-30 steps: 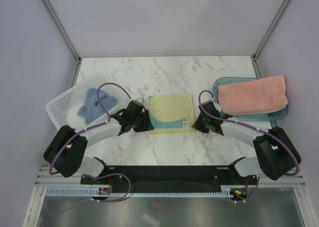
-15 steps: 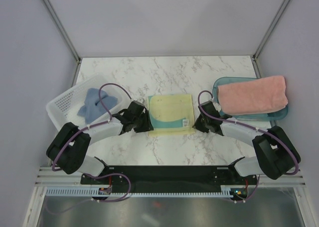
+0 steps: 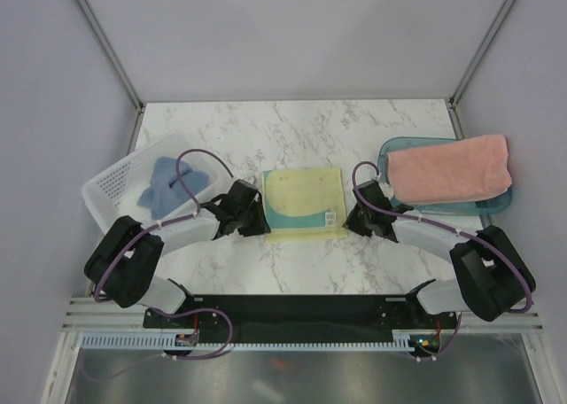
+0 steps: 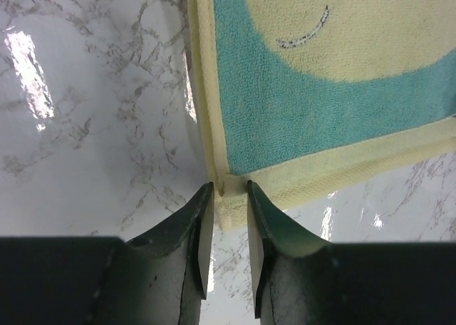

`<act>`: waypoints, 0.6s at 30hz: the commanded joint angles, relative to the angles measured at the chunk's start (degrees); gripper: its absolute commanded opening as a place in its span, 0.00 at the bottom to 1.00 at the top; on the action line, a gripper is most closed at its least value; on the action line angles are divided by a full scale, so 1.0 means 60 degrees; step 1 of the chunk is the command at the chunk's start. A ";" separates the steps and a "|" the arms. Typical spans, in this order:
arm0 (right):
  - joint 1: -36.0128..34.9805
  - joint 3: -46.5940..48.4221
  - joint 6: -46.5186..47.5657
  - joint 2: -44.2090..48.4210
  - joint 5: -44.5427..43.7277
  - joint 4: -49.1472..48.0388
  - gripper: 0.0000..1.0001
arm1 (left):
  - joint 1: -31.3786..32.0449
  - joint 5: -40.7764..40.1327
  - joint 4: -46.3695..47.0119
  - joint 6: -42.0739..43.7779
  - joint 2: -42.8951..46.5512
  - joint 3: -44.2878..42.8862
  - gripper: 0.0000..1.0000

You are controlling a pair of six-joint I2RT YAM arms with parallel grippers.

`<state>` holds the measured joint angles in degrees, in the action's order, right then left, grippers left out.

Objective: Fold and stack the towels
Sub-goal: Fold the towel

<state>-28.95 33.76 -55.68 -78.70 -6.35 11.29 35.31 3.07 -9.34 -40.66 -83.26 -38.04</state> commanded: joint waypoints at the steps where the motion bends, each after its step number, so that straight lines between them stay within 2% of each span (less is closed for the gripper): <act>1: -0.0068 -0.0031 0.0081 0.0225 -0.0201 0.0023 0.00 | -0.0040 -0.0131 0.0151 -0.0356 -0.0156 -0.0237 0.33; 12: -0.0155 -0.0089 0.0081 0.0255 -0.0245 -0.0021 0.00 | -0.0026 -0.0292 0.0210 -0.0547 -0.0126 -0.0266 0.33; 18: -0.0170 -0.0104 0.0095 0.0298 -0.0275 -0.0021 0.00 | -0.0040 -0.0321 0.0166 -0.0591 -0.0302 -0.0398 0.19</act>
<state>-29.54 33.43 -55.68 -78.30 -6.55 11.22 35.31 2.90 -9.32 -42.26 -84.47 -38.39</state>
